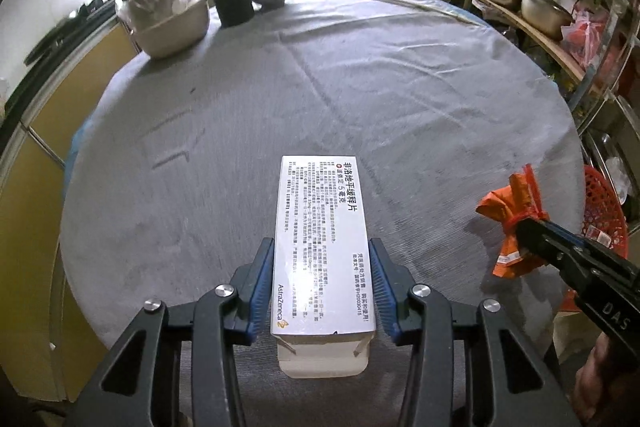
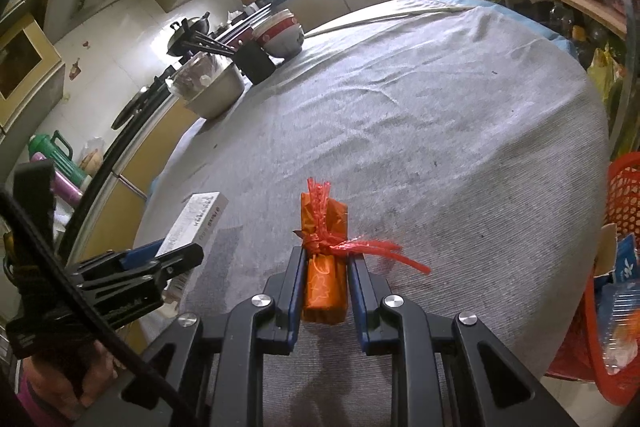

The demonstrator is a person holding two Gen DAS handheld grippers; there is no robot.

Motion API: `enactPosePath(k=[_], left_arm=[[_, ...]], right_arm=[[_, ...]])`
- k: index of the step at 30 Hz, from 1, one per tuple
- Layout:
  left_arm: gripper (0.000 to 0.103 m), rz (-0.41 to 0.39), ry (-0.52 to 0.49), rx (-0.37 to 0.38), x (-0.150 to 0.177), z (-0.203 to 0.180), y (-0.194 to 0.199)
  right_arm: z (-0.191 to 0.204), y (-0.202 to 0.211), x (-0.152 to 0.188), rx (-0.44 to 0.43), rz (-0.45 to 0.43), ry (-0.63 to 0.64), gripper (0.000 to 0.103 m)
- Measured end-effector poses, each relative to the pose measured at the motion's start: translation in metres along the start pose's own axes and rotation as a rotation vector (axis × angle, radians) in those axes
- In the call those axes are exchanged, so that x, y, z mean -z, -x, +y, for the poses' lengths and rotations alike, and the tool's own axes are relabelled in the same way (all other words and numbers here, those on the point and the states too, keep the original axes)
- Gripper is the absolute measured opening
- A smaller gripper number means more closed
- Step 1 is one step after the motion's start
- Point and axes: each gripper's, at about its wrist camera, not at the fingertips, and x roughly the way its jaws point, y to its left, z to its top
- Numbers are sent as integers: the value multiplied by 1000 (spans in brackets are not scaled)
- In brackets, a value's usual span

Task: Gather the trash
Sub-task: 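Lift the white box with the left tool while the right tool holds the wrapper, then carry the white box and wrapper to the red basket and release both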

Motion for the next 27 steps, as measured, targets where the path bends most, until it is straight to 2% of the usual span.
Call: enactPosePath(k=[16, 27], left_arm=[[47, -61, -115, 1, -15, -46, 26], [47, -104, -303, 65, -20, -122, 43]], right_arm=[[-25, 43, -4, 8, -86, -52, 23], [-76, 101, 6, 82, -180, -146, 23]])
